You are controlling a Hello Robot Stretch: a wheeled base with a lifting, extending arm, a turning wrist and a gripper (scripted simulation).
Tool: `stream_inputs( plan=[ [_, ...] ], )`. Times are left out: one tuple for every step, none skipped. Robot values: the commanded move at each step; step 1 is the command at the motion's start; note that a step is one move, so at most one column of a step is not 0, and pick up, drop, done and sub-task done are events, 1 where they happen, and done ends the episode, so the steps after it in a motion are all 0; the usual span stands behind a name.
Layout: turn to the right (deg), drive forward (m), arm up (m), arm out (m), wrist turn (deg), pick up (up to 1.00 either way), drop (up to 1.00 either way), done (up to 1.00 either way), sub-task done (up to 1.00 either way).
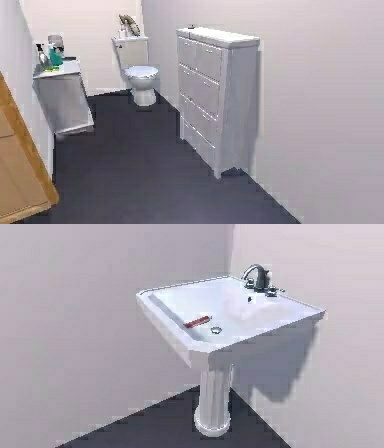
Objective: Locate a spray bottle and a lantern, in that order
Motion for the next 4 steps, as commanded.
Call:
stream_inputs(
  plan=[
    [15.0,0.00,0.00,0.00,0.0,0.00,0.00,0.00,0.00],
    [0.0,0.20,0.00,0.00,0.0,0.00,0.00,0.00,0.00],
    [-36.0,0.00,0.00,0.00,0.0,0.00,0.00,0.00,0.00],
    [0.0,1.00,0.00,0.00,0.0,0.00,0.00,0.00,0.00]
  ],
)
